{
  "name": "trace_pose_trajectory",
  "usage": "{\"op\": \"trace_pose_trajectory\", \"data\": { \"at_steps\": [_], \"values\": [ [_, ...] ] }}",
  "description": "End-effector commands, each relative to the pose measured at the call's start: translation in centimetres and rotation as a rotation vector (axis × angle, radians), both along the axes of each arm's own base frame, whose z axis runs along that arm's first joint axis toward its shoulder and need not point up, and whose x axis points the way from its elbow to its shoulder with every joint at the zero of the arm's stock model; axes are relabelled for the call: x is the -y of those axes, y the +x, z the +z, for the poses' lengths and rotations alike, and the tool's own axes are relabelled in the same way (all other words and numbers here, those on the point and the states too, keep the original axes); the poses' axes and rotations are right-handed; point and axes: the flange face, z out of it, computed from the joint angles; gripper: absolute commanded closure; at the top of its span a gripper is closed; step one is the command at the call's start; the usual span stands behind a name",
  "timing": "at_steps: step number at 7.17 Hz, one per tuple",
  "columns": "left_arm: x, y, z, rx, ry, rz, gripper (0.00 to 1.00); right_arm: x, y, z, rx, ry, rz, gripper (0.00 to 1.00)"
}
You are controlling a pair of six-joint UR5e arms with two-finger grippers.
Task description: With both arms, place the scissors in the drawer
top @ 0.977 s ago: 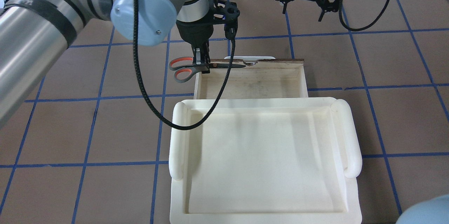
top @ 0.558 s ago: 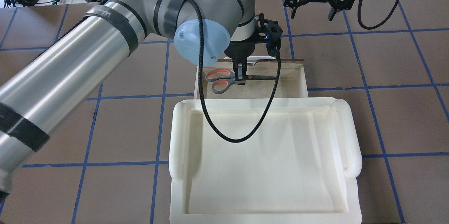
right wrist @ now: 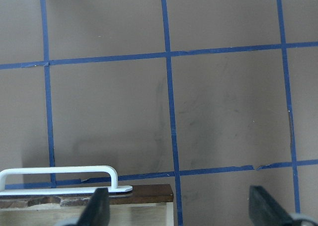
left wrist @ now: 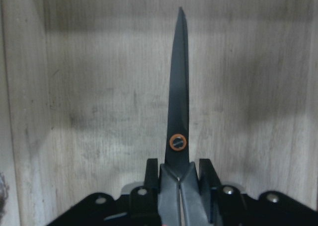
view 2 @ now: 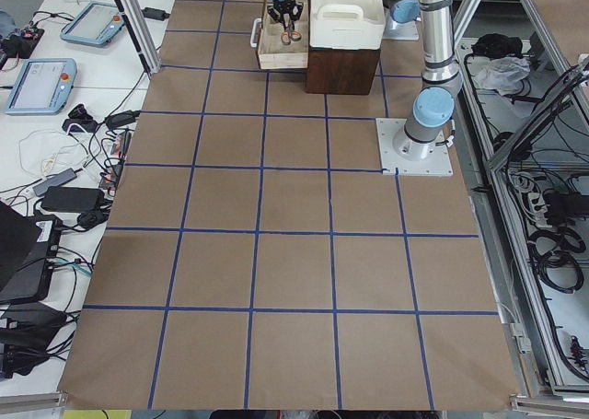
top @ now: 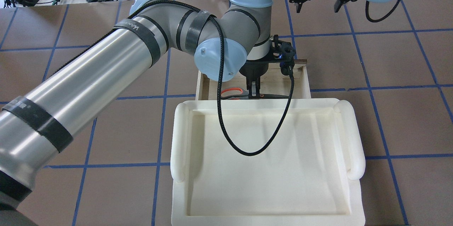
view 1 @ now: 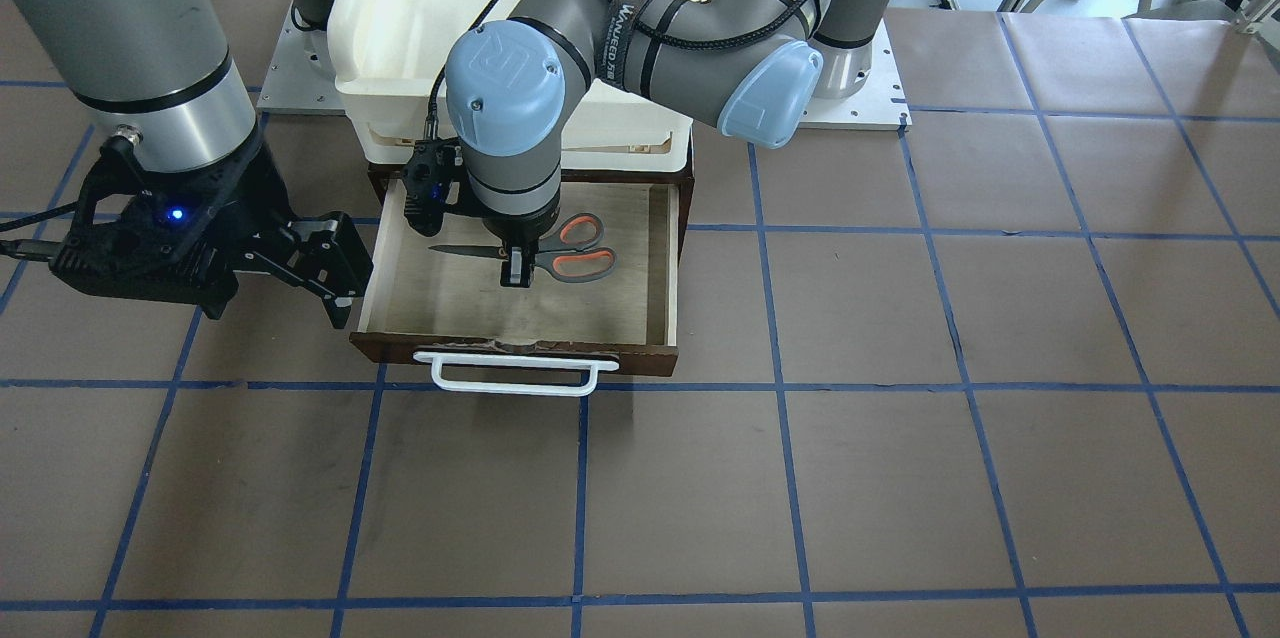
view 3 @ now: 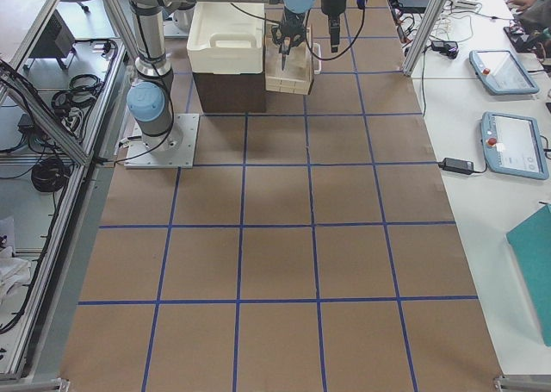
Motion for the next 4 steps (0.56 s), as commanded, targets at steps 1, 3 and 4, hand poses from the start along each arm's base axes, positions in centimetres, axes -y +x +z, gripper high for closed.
{"op": "trace_pose_trajectory", "data": {
  "at_steps": [1,3,4],
  "values": [
    [-0.27,0.07,-0.54,0.003,0.013,-0.004,0.91,-0.12,0.04,-0.21,-0.002,0.010,0.013,0.00],
    [-0.54,0.26,-0.15,0.011,0.016,0.001,0.29,-0.53,0.31,0.34,0.011,0.001,0.007,0.00],
    [-0.92,0.45,0.00,0.020,0.037,0.001,0.00,-0.62,0.29,0.10,0.008,0.012,0.010,0.00]
  ]
}}
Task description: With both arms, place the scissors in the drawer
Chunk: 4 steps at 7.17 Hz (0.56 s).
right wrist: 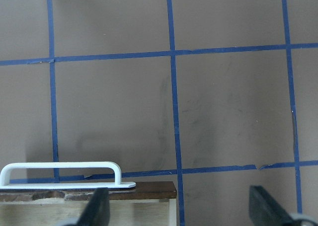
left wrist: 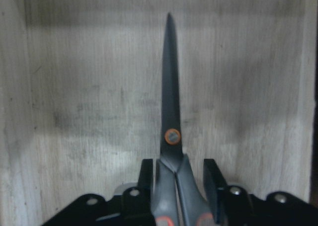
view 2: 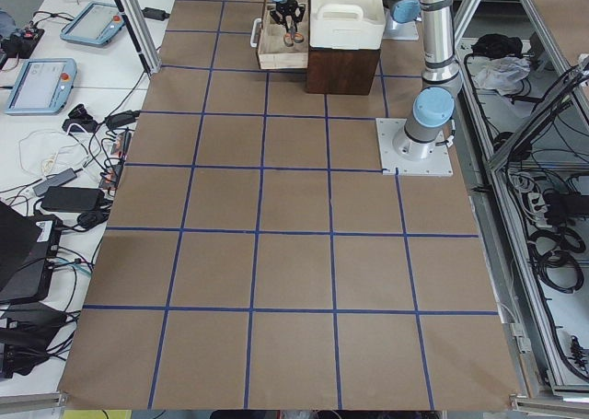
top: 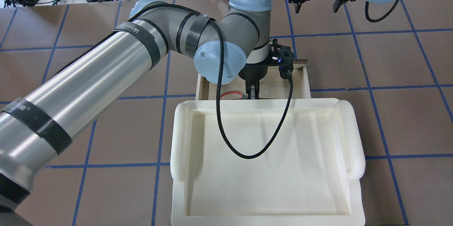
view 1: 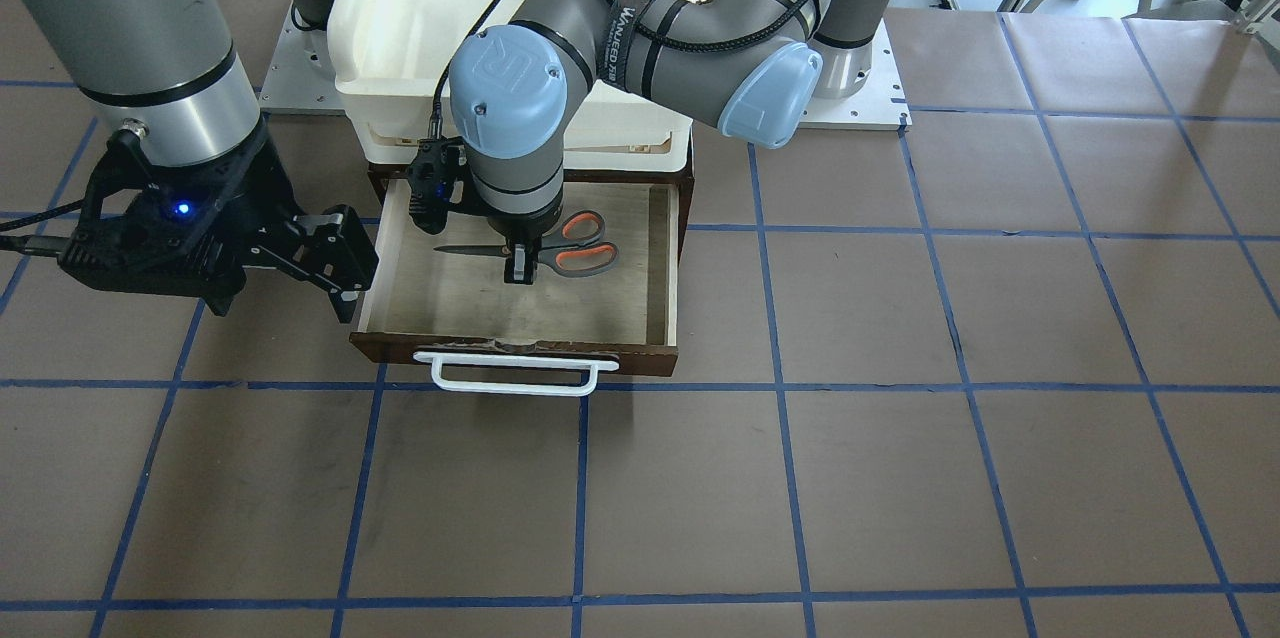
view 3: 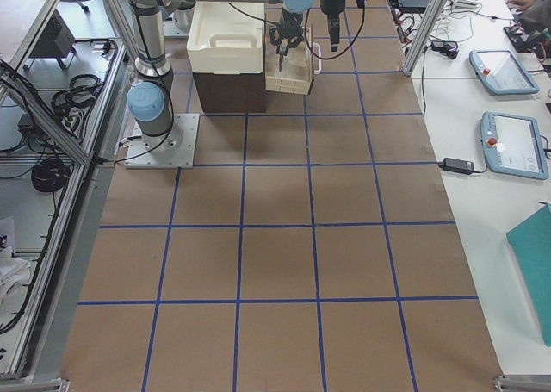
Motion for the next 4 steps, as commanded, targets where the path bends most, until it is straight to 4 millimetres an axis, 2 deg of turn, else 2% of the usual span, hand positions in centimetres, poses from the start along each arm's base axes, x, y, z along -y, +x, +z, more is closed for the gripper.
{"op": "trace_pose_trajectory", "data": {
  "at_steps": [1,4],
  "values": [
    [-0.4,0.2,0.4,0.008,0.014,0.002,0.00,-0.2,0.0,-0.3,-0.002,0.012,0.005,0.00],
    [-0.2,0.0,1.3,-0.007,-0.006,0.011,0.00,-2.4,0.1,-0.1,0.005,0.088,0.015,0.00]
  ]
}}
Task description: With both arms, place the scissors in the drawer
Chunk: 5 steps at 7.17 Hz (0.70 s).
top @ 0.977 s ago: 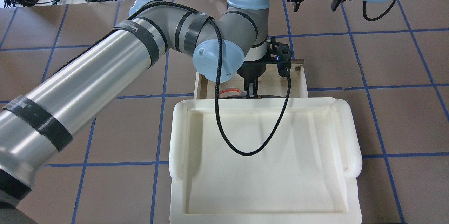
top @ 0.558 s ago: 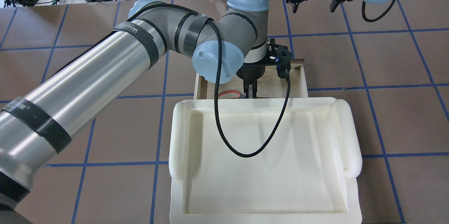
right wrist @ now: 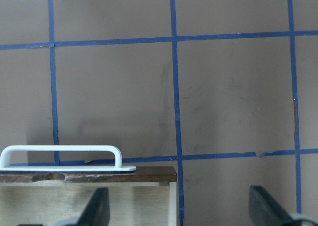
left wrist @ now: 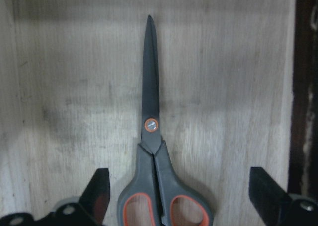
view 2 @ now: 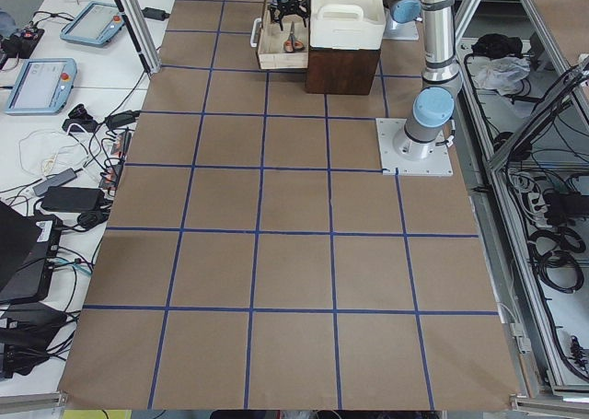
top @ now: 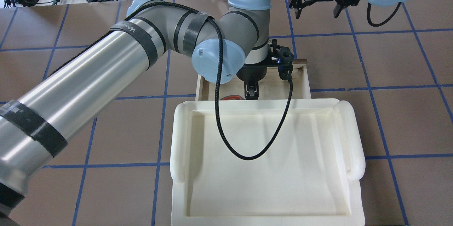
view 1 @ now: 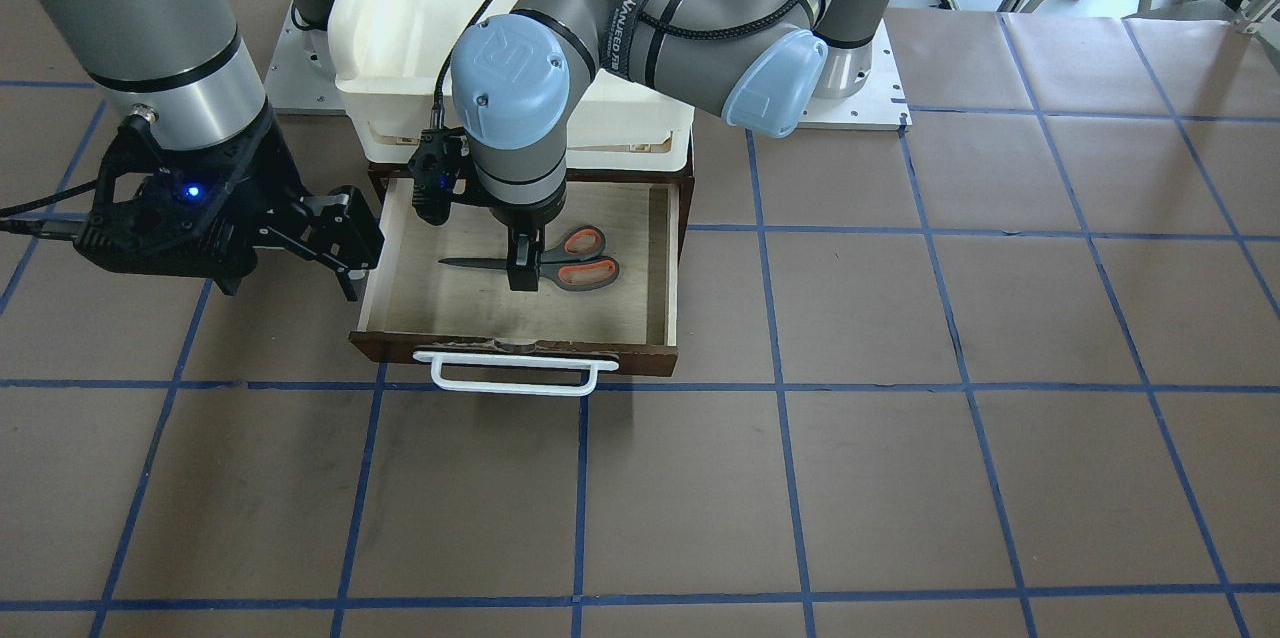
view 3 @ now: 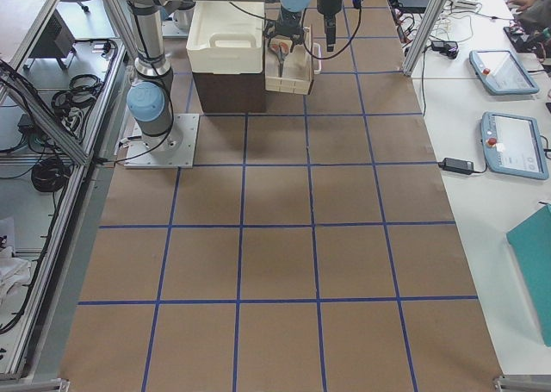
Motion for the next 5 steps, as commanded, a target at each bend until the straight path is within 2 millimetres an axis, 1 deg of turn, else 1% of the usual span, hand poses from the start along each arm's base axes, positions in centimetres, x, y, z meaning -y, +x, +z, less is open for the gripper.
{"op": "trace_pose_trajectory", "data": {
  "at_steps": [1,2,3,4,5],
  "values": [
    [0.3,0.1,1.9,-0.018,-0.037,0.010,0.00,-1.2,0.1,0.1,0.001,0.055,0.005,0.00],
    [1.0,0.8,4.3,-0.043,-0.088,0.028,0.00,-1.5,0.2,0.0,0.003,0.072,0.005,0.00],
    [1.9,2.0,6.8,-0.071,-0.145,0.071,0.00,-1.4,0.1,-0.2,0.005,0.078,0.005,0.00],
    [2.2,4.0,9.5,-0.076,-0.188,0.128,0.00,-1.3,-0.2,-0.3,-0.003,0.081,0.006,0.00],
    [2.1,6.4,12.6,-0.079,-0.226,0.259,0.00,-1.3,-0.3,-0.2,0.002,0.080,0.012,0.00]
  ]
}}
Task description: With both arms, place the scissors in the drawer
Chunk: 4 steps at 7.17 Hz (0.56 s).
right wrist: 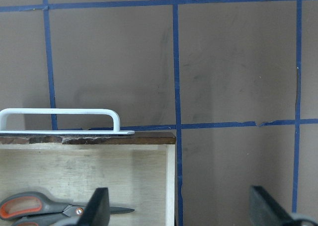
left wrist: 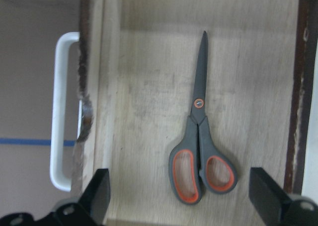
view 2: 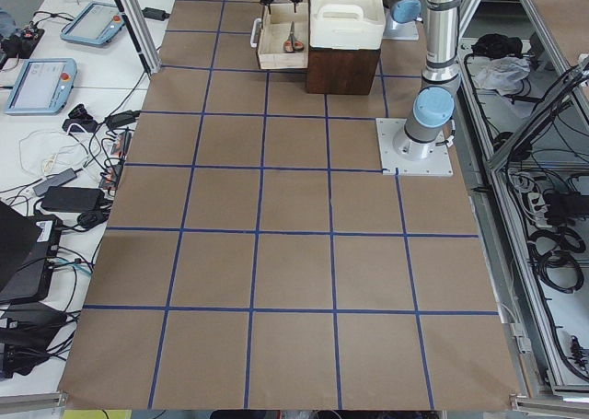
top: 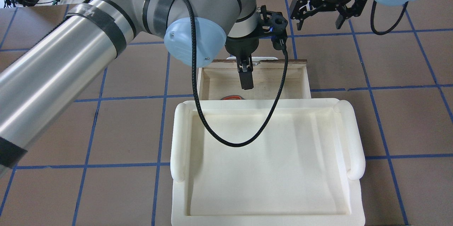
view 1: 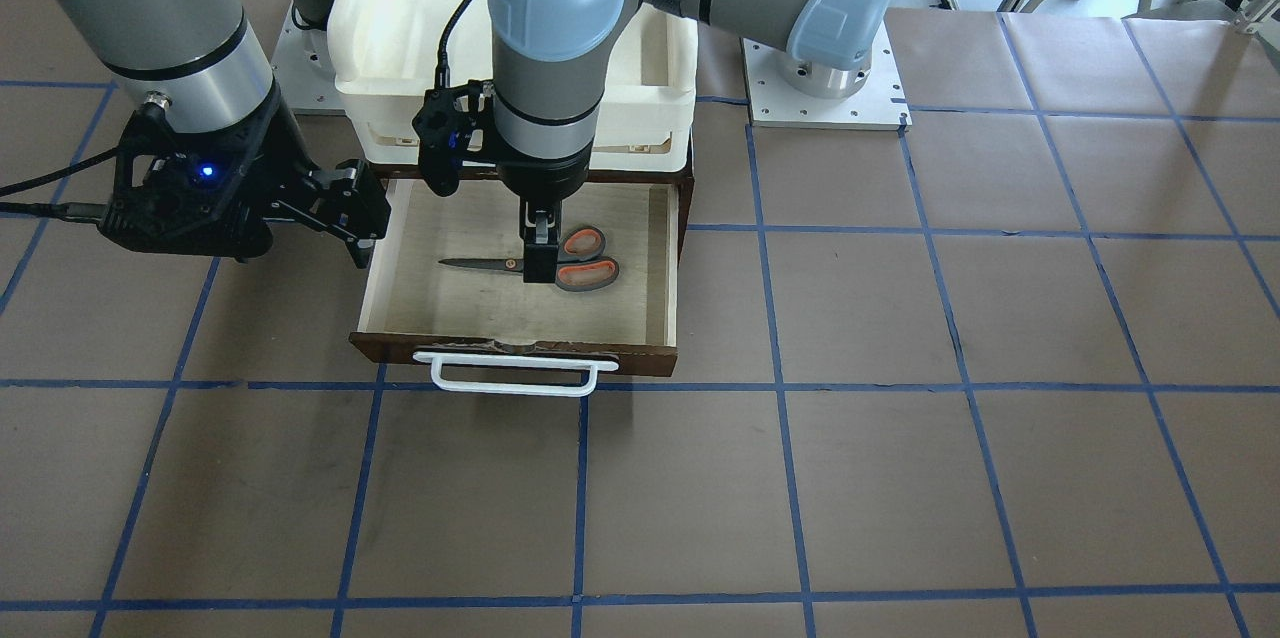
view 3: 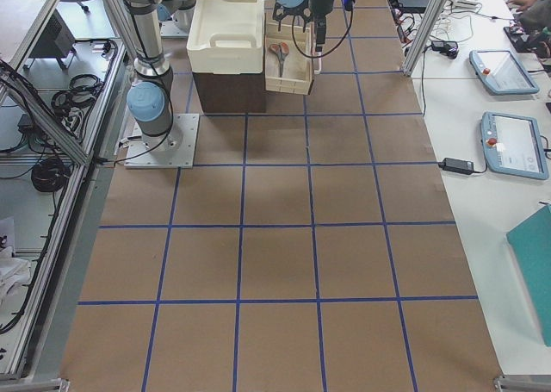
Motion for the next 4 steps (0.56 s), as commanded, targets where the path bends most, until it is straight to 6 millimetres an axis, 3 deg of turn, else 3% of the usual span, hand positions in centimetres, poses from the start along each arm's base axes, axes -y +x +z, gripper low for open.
{"op": "trace_pose_trajectory", "data": {
  "at_steps": [1,3,4],
  "values": [
    [-0.3,5.1,6.4,-0.015,-0.078,0.328,0.00,-0.2,0.2,0.1,-0.001,0.002,0.011,0.00],
    [-1.3,10.4,11.3,0.027,-0.171,0.673,0.00,-0.8,0.7,0.7,0.001,-0.001,0.016,0.00],
    [-0.3,14.4,11.7,0.026,-0.161,0.860,0.00,-1.0,0.7,0.6,0.001,0.017,0.018,0.00]
  ]
}}
